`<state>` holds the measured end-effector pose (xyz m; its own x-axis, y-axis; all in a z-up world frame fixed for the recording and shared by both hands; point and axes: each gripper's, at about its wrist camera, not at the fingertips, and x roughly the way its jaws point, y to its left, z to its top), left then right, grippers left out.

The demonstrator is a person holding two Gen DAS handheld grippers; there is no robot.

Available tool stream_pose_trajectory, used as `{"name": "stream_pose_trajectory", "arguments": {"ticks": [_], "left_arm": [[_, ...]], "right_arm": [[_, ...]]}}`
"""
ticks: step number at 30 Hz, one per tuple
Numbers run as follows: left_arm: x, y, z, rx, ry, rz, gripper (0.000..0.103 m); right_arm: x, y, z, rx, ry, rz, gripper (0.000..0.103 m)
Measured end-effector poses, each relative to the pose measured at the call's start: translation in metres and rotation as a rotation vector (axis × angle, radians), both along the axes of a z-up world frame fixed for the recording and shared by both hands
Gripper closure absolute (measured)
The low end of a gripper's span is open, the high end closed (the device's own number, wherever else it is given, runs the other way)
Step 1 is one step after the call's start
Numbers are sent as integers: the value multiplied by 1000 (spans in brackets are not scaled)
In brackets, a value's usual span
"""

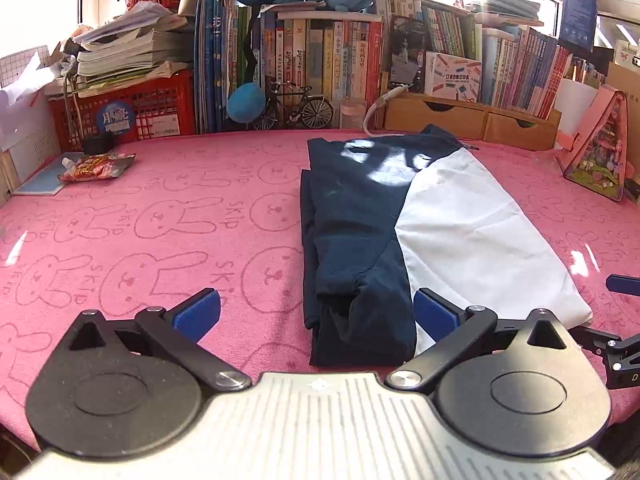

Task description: Fold clothes

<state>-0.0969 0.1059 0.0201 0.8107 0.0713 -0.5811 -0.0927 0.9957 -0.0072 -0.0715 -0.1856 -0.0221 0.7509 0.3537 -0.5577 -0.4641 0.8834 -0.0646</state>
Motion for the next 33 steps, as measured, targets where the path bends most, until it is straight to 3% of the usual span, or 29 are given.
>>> {"name": "stream_pose_trajectory", "arguments": {"ticks": [4,8,13,16,24,28,33], "left_arm": [[21,0,-13,75,61,58,0],[26,5,-37,90,130,55,0],[29,17,-42,-3,156,40,0],[26,23,-45,-20,146,16,0],[15,31,-43,-21,141,-8,0],[6,34,-33,-50,179,-46,0],[-2,13,-16,24,138,-118,0]], "right_arm": [[2,16,-3,-8,-6,37,0],[4,14,-3,-49,-23,4,0],[19,-19,-7,64,110,-31,0],[17,-22,-9,40,92,-13,0],[16,-25,-5,47,120,-14,0],[11,-35,-1,58,147,-14,0],[9,-45,7,111,186,14,0]]}}
